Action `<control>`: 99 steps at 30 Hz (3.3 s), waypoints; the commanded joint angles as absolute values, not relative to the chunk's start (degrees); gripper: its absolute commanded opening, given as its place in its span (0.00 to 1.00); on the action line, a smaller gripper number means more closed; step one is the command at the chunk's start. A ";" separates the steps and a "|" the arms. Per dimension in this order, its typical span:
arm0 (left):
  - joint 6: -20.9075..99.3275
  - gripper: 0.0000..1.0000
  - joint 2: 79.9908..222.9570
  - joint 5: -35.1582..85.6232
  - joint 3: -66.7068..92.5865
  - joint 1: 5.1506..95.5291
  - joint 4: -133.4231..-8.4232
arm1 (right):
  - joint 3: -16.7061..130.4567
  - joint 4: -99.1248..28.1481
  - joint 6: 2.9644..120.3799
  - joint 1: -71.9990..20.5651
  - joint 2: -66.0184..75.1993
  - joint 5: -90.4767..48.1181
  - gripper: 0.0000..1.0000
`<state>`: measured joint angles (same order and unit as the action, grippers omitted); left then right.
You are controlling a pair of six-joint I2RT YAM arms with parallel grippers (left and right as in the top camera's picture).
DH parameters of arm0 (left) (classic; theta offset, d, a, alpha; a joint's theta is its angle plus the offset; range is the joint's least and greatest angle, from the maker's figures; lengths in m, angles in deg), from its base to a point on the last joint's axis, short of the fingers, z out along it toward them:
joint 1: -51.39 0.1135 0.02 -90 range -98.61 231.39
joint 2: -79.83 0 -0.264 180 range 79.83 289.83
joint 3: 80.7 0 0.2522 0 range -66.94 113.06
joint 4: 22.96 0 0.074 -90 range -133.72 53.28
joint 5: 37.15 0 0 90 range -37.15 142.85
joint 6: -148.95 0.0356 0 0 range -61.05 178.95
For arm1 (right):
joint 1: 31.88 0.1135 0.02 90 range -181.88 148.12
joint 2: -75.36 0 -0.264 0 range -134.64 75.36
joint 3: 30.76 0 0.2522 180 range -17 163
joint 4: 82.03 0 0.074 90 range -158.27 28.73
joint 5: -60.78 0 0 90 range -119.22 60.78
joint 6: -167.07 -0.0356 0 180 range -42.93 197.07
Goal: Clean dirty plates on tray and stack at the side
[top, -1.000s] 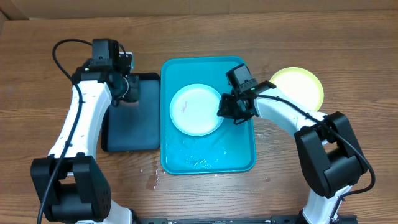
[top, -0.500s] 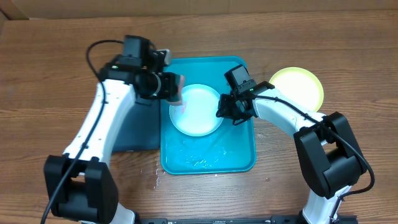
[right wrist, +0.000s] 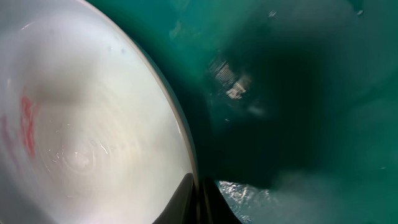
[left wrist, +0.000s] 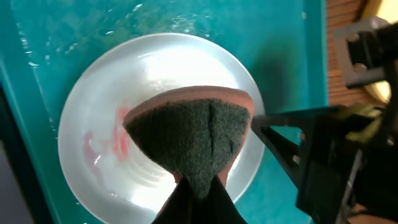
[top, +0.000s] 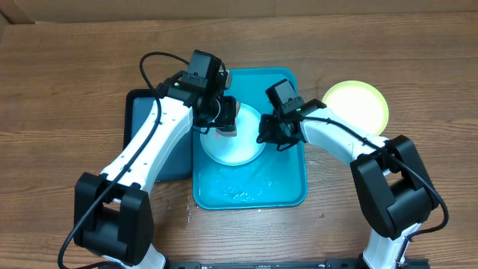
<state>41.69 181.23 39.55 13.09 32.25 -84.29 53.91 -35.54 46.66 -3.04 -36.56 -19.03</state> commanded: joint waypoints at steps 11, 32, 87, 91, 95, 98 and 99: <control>40.49 0.04 183.90 46.02 12.90 32.23 -85.51 | 53.48 -35.65 47.29 -2.58 -36.12 -19.14 0.05; 41.84 0.04 193.43 51.20 12.90 32.23 -86.28 | 53.48 -35.65 47.29 -2.58 -36.12 -19.14 0.05; 43.50 0.05 194.06 36.51 6.91 33.78 -81.03 | 53.48 -35.85 47.29 -2.58 -36.12 -19.11 0.09; 43.44 0.08 194.98 33.19 6.89 33.67 -79.15 | 53.48 -35.87 47.29 -2.58 -36.12 -19.11 0.09; 43.53 0.04 196.42 29.78 6.89 33.67 -78.17 | 53.48 -35.85 47.29 -2.58 -36.12 -19.11 0.09; 44.93 0.04 195.66 26.52 7.50 34.11 -77.93 | 53.48 -35.85 47.29 -2.58 -36.12 -19.09 0.09; 45.54 0.04 195.02 25.10 8.02 34.31 -77.97 | 53.48 -35.85 47.29 -2.58 -36.12 -19.09 0.09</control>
<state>44.12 193.91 32.88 7.72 34.57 -78.23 53.85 -35.26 47.09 -2.97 -36.56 -20.08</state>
